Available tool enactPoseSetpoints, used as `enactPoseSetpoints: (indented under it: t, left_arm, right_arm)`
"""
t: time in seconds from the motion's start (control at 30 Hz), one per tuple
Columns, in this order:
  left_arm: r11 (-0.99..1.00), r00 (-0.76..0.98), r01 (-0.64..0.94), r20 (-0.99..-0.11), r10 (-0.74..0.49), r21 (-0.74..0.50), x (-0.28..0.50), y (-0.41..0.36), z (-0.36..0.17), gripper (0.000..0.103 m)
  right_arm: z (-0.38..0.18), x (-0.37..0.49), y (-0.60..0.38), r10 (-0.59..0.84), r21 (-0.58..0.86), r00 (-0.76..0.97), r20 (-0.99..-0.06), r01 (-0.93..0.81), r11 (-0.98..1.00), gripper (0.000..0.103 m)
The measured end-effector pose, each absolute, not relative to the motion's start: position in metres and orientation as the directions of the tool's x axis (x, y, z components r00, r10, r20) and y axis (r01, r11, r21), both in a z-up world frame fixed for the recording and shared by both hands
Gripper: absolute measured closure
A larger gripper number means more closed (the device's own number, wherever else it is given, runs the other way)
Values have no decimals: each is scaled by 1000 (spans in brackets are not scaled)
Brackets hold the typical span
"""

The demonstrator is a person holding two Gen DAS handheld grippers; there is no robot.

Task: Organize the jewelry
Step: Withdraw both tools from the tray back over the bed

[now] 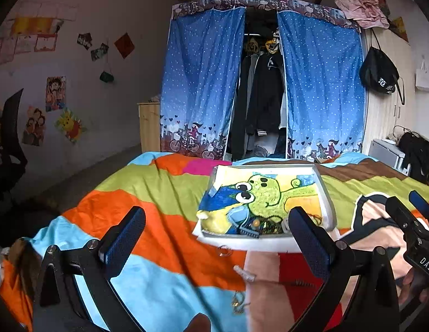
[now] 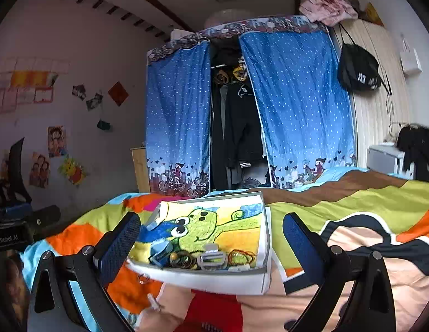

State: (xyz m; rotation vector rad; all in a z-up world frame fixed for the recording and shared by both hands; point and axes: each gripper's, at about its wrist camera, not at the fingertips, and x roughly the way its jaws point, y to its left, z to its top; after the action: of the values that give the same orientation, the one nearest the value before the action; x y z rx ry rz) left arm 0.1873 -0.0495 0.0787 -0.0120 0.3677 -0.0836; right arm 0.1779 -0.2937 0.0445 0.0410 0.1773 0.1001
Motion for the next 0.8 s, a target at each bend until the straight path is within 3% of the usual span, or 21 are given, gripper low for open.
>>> enactPoseSetpoints:
  t: [0.4,0.8]
  left_arm:
    - [997,903,81,-423,-80,-17,117,-22,41,2]
    - [998,874,56,-483,-50,-2,89,3,-6,2]
  right_arm:
    - [17,100,-268,41,-7,954,-298,-45,999,0]
    - [-20,76,-238,10,-54,901,-433,-37,998,0]
